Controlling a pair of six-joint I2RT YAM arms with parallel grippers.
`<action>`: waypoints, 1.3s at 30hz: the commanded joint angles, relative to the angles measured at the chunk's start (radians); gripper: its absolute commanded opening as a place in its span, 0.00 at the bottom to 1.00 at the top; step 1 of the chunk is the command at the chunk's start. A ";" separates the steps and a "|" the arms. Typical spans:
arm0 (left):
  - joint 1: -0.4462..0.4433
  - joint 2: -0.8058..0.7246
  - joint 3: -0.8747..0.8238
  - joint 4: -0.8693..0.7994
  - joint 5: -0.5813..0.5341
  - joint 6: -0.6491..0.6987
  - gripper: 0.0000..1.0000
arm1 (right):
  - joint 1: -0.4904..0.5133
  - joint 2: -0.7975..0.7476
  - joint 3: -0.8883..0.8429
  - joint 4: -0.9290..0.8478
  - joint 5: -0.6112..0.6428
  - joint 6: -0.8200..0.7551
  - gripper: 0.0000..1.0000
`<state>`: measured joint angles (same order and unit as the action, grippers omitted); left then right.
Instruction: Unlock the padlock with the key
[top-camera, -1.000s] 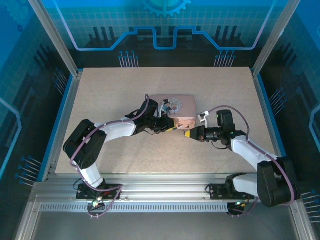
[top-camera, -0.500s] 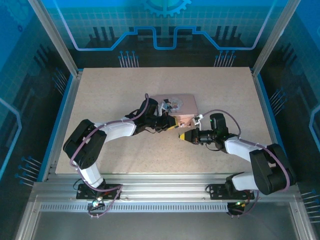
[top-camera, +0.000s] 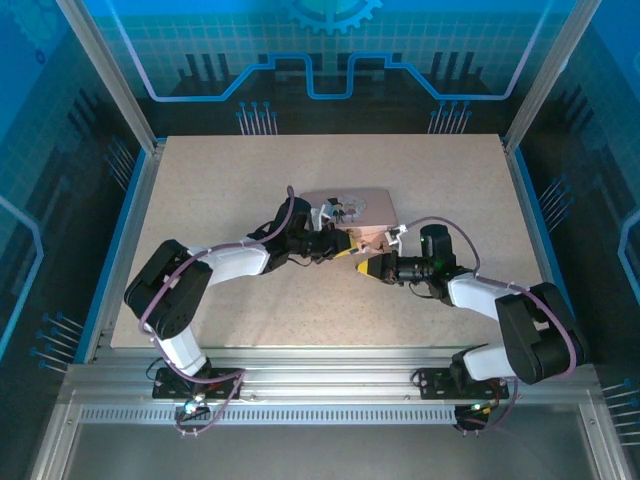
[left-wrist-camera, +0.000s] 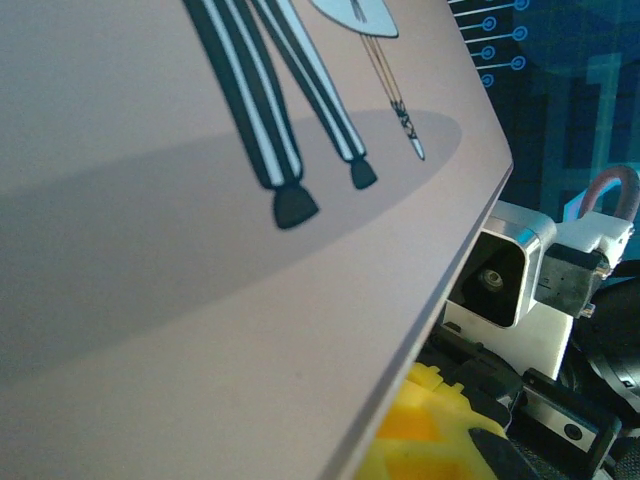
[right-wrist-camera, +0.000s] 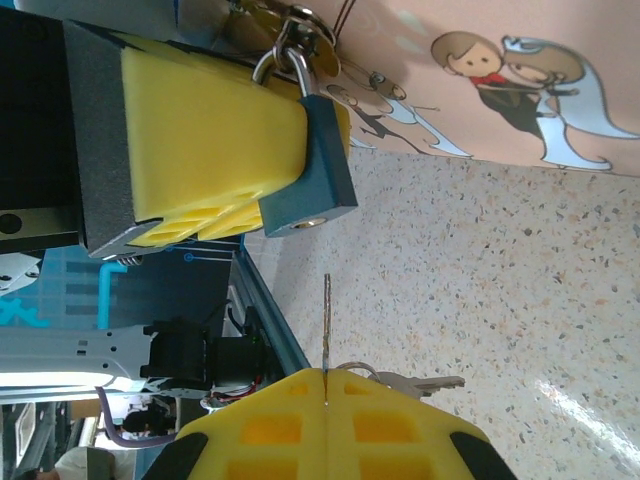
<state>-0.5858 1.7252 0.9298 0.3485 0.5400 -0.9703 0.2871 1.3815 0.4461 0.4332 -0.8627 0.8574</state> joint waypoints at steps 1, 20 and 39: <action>0.005 -0.033 -0.011 0.105 0.070 -0.028 0.08 | -0.005 0.001 0.012 0.038 -0.015 0.020 0.00; 0.004 -0.005 -0.027 0.160 0.104 -0.060 0.07 | -0.029 -0.038 0.045 -0.002 -0.012 0.011 0.00; 0.002 0.010 -0.038 0.212 0.130 -0.081 0.07 | -0.031 -0.013 0.074 0.006 -0.009 0.025 0.00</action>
<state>-0.5785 1.7348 0.9039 0.4843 0.5735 -1.0420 0.2672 1.3594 0.4885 0.4347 -0.8684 0.8757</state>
